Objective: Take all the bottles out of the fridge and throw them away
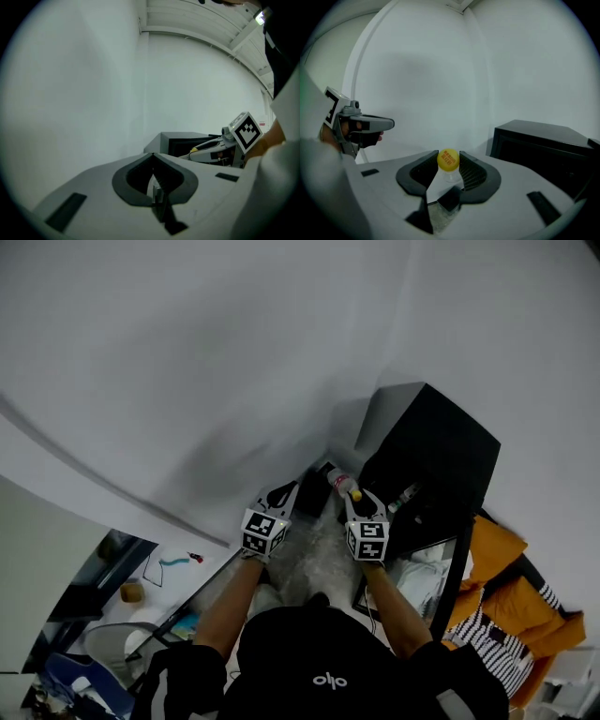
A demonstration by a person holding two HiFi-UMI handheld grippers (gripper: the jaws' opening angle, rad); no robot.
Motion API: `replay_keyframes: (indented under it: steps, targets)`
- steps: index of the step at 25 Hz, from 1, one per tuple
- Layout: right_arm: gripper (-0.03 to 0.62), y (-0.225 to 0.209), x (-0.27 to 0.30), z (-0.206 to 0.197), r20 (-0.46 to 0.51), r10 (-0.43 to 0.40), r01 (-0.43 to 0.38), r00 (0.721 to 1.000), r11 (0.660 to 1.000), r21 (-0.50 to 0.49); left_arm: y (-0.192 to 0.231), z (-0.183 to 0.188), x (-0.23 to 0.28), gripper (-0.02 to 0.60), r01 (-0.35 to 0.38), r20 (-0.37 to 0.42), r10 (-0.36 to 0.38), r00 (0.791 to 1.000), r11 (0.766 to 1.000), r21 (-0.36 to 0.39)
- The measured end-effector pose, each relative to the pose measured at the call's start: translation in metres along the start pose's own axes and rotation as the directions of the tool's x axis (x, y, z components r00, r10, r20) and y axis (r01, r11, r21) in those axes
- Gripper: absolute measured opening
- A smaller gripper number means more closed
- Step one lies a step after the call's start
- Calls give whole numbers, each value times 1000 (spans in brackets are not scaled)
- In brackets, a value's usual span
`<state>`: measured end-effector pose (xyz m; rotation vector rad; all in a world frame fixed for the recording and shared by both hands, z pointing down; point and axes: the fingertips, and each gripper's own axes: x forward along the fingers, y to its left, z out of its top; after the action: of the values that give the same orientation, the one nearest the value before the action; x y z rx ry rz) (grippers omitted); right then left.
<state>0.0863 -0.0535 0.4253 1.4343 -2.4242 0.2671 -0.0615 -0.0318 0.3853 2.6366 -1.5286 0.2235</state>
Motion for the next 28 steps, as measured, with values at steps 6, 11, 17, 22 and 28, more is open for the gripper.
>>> replay_keyframes:
  steps: [6, 11, 17, 22, 28]
  targets:
    - [144, 29, 19, 2, -18, 64, -64, 998, 998, -21, 21, -9, -18, 0, -43, -12, 43, 999, 999, -16]
    - [144, 42, 33, -3, -38, 88, -89, 995, 996, -19, 34, -19, -23, 0, -54, -31, 53, 998, 998, -30]
    - [144, 54, 63, -13, -67, 104, -105, 992, 994, -18, 57, -40, -17, 0, -38, -54, 35, 998, 998, -59]
    - [144, 55, 105, -35, -128, 70, -72, 989, 997, -11, 85, -69, 4, 0, 14, -83, -21, 996, 996, -94]
    - [144, 44, 168, -73, -175, 28, -26, 984, 1000, 18, 114, -115, 45, 0, 96, -129, -110, 986, 990, -106]
